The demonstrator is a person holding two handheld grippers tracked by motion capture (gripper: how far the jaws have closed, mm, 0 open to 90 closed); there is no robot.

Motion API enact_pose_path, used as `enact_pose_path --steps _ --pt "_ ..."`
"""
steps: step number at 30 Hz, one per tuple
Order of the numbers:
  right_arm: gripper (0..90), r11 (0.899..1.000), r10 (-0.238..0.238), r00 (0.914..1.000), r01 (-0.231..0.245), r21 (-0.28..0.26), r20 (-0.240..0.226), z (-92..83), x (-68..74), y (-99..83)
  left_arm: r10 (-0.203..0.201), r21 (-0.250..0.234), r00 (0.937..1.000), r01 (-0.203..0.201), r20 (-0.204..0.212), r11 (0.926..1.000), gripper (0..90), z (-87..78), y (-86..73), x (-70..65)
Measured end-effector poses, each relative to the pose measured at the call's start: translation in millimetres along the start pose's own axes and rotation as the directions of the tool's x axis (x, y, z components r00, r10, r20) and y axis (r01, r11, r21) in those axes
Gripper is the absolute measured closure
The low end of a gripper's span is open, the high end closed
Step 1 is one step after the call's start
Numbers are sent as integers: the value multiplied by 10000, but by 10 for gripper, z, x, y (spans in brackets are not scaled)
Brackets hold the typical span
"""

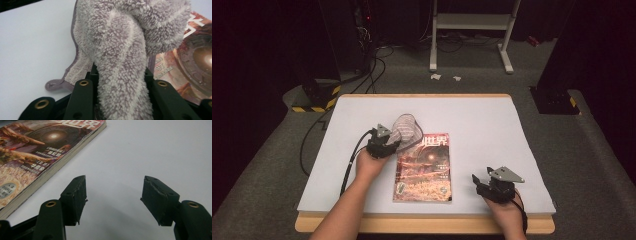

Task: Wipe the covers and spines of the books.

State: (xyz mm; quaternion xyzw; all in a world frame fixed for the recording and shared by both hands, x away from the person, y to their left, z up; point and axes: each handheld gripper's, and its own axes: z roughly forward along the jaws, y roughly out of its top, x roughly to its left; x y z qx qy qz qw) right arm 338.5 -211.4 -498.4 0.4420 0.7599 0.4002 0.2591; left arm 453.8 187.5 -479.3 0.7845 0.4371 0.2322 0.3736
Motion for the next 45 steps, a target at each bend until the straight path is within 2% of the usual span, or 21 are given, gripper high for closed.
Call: enact_pose_path --steps 6,9,13,18,19,24,25,26,33,36,42,45 --pt "361 10000 -12 10000 12 -18 5 -4 -3 2 7 -349 9999 -3 118 9994 666 -96 8 -11" --pt "361 10000 -22 10000 22 -15 3 -5 -1 2 127 -575 9999 -125 32 9983 665 -173 -14 -6" --pt "361 10000 -3 10000 3 -4 25 -4 2 2 152 -770 9999 -155 -49 9969 665 -286 -84 34" --pt "361 10000 -53 10000 53 19 -8 1 11 2 16 -887 9999 -27 -125 9961 663 -402 -172 111" --pt "361 10000 -54 10000 54 24 1 0 14 3 -109 -916 9998 93 -168 9958 662 -470 -228 154" --pt "361 10000 -45 10000 45 75 -1 7 17 1 -403 -847 9982 365 -434 9957 662 -611 -358 248" --pt "361 10000 -66 10000 66 67 -11 9 19 1 -689 -825 9963 646 -507 9945 662 -694 -439 302" --pt "361 10000 -68 10000 68 64 -10 8 20 2 -793 -782 9955 752 -512 9941 662 -726 -475 318" --pt "361 10000 -73 10000 73 51 -7 4 19 6 -1081 -716 9918 1032 -685 9921 658 -933 -704 390" --pt "361 10000 -78 10000 78 30 -7 8 11 9 -1066 -574 9899 1016 -930 9932 656 -1025 -812 394" --pt "361 9999 -61 10000 62 109 -13 20 14 -1 -1341 -498 9858 1296 -1013 9903 653 -1082 -949 408" --pt "361 10000 -59 10000 59 71 36 13 13 11 -1282 -105 9861 1278 -1059 9917 645 -1046 -1047 415"
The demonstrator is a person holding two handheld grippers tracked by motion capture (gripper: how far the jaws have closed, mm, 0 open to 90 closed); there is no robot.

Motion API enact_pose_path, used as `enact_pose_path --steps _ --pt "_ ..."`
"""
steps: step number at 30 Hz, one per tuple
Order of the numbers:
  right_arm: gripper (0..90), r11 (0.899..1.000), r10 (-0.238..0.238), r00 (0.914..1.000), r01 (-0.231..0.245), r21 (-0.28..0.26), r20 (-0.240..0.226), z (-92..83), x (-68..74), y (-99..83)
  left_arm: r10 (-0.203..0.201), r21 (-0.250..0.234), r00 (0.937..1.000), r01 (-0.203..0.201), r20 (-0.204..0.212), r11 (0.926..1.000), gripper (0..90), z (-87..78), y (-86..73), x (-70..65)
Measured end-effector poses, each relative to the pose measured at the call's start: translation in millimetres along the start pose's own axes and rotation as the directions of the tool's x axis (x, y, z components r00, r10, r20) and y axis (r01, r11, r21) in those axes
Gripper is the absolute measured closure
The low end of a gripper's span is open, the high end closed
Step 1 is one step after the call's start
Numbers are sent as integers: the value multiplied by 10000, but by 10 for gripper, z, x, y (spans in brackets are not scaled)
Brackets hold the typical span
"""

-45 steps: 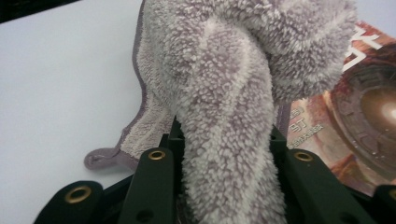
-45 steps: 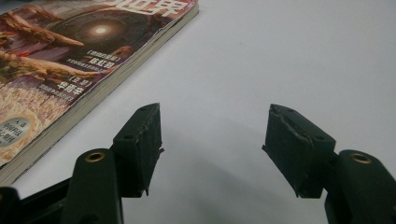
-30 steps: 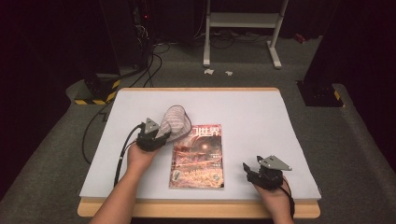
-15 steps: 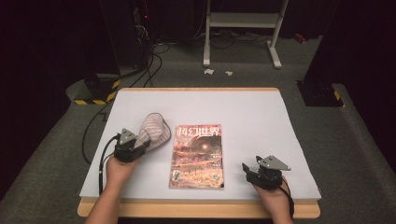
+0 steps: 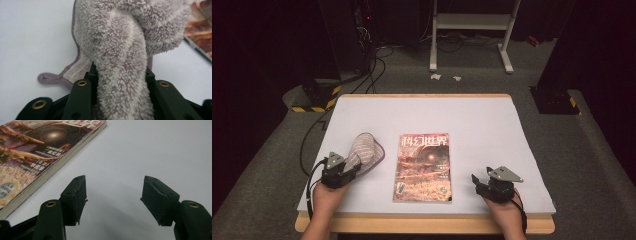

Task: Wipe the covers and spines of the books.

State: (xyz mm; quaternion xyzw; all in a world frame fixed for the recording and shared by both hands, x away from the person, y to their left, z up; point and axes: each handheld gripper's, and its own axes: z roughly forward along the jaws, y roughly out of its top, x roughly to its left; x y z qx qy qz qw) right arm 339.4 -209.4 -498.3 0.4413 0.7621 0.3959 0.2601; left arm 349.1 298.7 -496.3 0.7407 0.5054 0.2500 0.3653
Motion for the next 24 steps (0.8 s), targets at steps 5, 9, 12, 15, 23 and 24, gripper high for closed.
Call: enact_pose_path --steps 5,9,12,15,23,24 --pt "361 10000 2 10000 -2 46 0 8 -5 -4 334 390 9994 -329 -121 9987 623 85 -48 -17" --pt "361 10000 0 10000 0 99 -10 15 2 -9 362 298 9992 -358 -138 9989 562 102 -53 -35" --pt "362 9999 6 10000 -6 128 -21 21 6 -12 322 335 9994 -316 -151 9989 469 96 -40 -32" --pt "362 9999 -12 10000 12 123 -5 21 7 -12 95 150 9999 -93 -140 9998 407 64 -19 -16" --pt "363 10000 -34 10000 34 84 32 12 0 -9 -49 -171 9999 51 130 9998 335 -29 37 -30" --pt "362 10000 -31 10000 31 79 30 11 0 -9 -123 -236 9997 128 203 9996 332 -46 43 -22"
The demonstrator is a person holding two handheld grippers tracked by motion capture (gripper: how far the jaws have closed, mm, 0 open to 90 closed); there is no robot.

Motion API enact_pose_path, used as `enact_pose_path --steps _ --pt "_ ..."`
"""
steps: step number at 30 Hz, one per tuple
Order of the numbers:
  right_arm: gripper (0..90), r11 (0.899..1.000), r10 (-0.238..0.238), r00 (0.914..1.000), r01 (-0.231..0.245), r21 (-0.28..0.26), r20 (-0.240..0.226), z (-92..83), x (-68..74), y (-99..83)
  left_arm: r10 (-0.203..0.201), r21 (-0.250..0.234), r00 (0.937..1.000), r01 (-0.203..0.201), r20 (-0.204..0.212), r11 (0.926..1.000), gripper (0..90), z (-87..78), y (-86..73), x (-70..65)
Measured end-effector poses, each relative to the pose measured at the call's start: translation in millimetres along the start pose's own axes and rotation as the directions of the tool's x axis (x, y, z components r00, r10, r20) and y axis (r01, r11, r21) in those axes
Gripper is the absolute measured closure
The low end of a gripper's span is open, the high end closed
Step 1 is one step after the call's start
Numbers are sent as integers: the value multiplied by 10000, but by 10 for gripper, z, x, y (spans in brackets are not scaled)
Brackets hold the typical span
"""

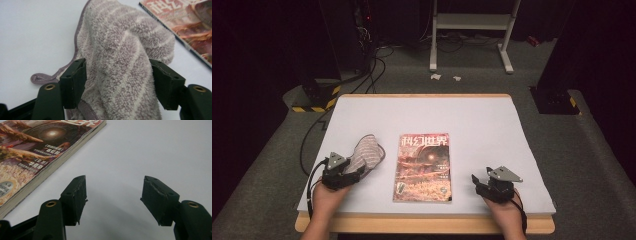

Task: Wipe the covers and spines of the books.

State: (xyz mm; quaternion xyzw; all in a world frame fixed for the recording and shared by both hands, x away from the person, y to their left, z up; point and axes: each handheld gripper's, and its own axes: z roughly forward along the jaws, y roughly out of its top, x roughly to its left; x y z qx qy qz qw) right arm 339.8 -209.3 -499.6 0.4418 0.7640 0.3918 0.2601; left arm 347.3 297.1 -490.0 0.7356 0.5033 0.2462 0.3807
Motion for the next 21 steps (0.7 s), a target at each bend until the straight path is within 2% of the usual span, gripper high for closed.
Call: enact_pose_path --steps 6,9,13,17,21 --pt "362 10000 -54 10000 54 -6 -11 2 3 2 -209 -395 9993 221 320 9990 321 -69 38 -21" --pt "363 10000 -65 10000 65 -4 -24 3 8 4 -133 -497 9992 152 372 9987 321 -89 56 -49" --pt "364 10000 -70 10000 70 -9 -30 0 6 5 9 -926 9983 45 578 9957 318 -141 90 -118" --pt "366 10000 -52 10000 52 1 -66 1 3 4 127 -1132 9971 -42 745 9936 315 -165 104 -155" --pt "365 10000 -16 10000 16 16 -85 4 14 5 401 -1451 9920 -225 1197 9892 311 -188 122 -238"
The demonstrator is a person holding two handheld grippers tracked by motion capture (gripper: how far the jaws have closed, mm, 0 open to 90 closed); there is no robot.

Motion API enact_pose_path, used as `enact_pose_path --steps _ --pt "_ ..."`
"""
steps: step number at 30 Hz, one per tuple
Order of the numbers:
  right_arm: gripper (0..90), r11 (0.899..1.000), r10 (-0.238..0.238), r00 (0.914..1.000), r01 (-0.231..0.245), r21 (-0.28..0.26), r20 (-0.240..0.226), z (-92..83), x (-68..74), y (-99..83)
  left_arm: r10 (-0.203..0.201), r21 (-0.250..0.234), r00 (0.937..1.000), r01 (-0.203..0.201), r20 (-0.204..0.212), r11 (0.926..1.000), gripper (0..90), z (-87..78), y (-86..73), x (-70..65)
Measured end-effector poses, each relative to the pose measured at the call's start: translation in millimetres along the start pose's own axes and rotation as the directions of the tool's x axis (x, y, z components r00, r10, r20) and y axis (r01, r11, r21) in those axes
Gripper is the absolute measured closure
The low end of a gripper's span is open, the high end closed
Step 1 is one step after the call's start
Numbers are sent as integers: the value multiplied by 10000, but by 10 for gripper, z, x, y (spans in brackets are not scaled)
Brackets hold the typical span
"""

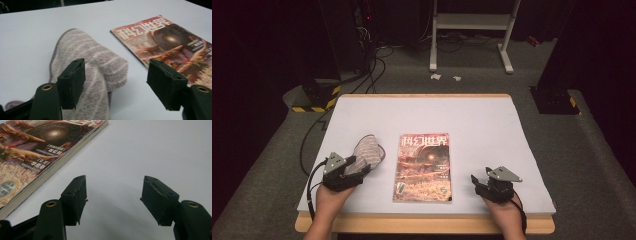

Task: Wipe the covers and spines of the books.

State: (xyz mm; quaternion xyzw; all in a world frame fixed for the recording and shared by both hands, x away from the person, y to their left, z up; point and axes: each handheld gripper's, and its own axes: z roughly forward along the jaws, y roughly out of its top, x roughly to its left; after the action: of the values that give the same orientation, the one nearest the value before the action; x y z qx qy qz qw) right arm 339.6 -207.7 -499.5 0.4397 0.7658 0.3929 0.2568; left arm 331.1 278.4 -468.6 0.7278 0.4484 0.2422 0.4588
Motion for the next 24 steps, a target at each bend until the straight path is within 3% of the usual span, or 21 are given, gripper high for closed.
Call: enact_pose_path --steps 3,8,14,20,23,24 --pt "365 10000 -3 10000 3 -2 -32 2 12 4 120 -61 9986 -117 506 9999 308 21 20 -88" --pt "371 10000 -99 9998 99 9 -156 9 36 10 546 48 9937 -553 980 9985 288 101 49 -281" --pt "381 9999 -137 9997 136 -70 -184 13 71 14 793 383 9894 -845 1217 9957 240 249 36 -459" --pt "356 9999 -160 9989 158 -42 -433 17 116 33 698 1136 9840 -891 1638 9895 201 510 -1 -640" --pt "343 9999 -151 9986 149 -55 -511 17 148 49 841 1677 9830 -1117 1635 9795 193 666 -12 -725" --pt "343 9999 -151 9986 149 -55 -511 17 148 49 841 1677 9830 -1117 1635 9795 188 666 -12 -725"
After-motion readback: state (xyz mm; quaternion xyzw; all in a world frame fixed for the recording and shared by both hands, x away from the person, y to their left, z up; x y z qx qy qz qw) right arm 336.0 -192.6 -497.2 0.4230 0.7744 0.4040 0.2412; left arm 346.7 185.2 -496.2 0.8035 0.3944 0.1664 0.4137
